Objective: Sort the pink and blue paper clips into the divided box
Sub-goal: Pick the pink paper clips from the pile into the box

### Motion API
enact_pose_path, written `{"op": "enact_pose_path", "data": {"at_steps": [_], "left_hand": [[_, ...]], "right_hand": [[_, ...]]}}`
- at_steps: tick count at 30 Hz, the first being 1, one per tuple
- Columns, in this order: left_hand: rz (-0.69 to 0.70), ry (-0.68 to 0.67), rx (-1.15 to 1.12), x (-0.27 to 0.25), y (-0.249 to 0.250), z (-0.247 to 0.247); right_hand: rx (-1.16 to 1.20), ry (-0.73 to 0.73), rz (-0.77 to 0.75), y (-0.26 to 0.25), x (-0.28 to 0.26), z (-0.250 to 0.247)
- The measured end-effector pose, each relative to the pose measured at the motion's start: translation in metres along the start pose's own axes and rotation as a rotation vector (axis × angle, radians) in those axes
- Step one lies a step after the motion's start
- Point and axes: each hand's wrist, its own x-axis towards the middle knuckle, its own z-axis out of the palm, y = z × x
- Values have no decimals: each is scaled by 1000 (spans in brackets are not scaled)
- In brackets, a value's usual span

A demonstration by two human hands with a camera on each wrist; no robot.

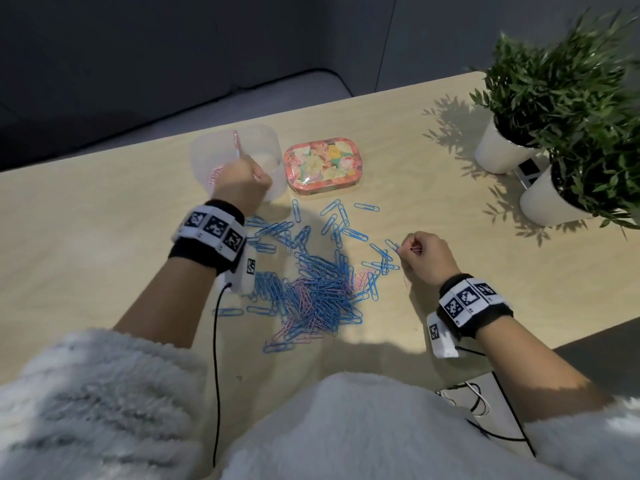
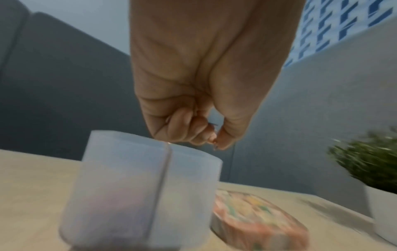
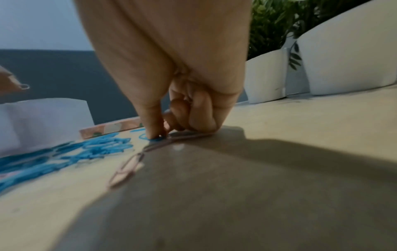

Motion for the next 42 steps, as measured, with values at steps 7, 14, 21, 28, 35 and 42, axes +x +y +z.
{"op": "enact_pose_path", "data": {"at_steps": [7, 14, 21, 28, 35, 42], "left_hand": [[-204, 150, 34, 37, -18, -38], [-229, 92, 127, 54, -32, -24], [13, 293, 149, 25, -18, -18], [581, -141, 254, -71, 42, 68], [968, -685, 546, -90, 87, 155], [1016, -546, 686, -92, 94, 169]], "right_hand": [[726, -60, 246, -1, -5, -22], [978, -81, 288, 15, -17, -40], [889, 34, 320, 7, -15, -28], [657, 129, 286, 3, -12, -27], [631, 110, 290, 9, -13, -31], [600, 69, 182, 17, -19, -29]]}}
